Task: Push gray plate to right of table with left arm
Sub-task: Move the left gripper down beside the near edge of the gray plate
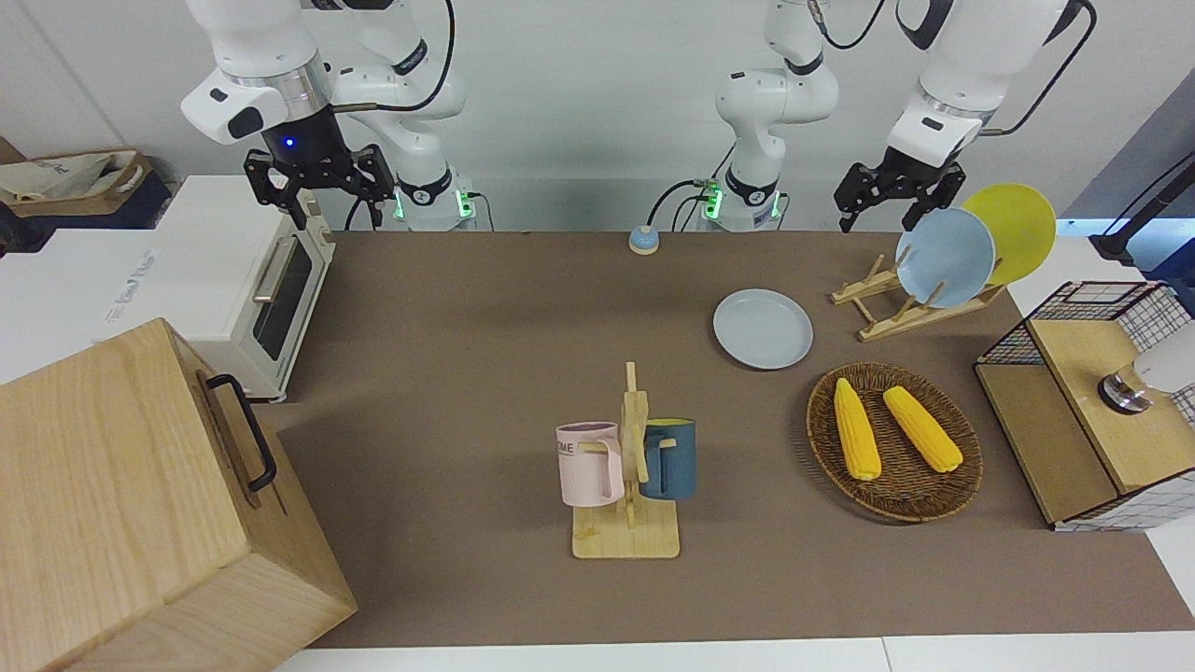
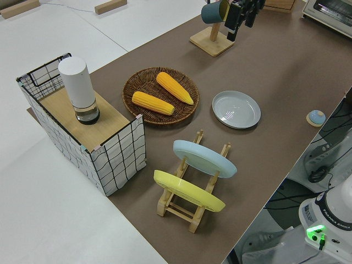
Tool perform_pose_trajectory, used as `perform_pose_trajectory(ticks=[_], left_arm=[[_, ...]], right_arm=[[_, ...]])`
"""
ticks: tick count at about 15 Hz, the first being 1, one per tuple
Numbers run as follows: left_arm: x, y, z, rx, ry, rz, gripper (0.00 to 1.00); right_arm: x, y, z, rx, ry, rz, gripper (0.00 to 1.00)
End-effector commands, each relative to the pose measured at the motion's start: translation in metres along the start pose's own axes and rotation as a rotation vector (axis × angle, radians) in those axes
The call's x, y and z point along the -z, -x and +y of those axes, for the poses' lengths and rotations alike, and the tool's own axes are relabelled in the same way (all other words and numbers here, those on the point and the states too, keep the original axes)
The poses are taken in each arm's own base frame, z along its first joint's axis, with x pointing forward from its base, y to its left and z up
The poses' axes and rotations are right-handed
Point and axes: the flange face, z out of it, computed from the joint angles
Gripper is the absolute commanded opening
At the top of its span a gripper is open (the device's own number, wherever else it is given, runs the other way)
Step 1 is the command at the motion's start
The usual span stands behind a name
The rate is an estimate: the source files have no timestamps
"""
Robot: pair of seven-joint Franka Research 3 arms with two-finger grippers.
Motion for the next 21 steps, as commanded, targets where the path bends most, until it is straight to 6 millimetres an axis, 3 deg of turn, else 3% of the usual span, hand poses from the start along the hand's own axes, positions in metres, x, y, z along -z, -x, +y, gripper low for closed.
perform_pose_trajectory(ticks=[1, 10, 14, 17, 19, 21], left_arm=[[0.004, -0.001, -0.002, 0.022, -0.005, -0.002, 0.99], [0.004, 0.002, -0.002, 0.021, -0.015, -0.011, 0.99], [-0.006, 0.006, -0.004, 0.026, -0.015, -0.043, 0.99], [-0.016, 0.021, -0.003, 0.025, -0.011, -0.057, 0.99], [-0.030, 0.044, -0.003, 0.023, -0.011, -0.035, 0.99], [-0.044, 0.054, -0.004, 0.024, -0.012, -0.029, 0.99]], right_arm=[[0.003, 0.002, 0.000, -0.001, -0.022, -0.004, 0.983], [0.003, 0.002, 0.000, -0.001, -0.022, -0.004, 0.983], [0.003, 0.003, 0.000, -0.001, -0.022, -0.006, 0.983], [0.003, 0.002, 0.000, -0.001, -0.022, -0.004, 0.983], [0.003, 0.002, 0.000, -0.001, -0.022, -0.004, 0.983], [0.003, 0.003, 0.000, -0.001, -0.022, -0.006, 0.983]])
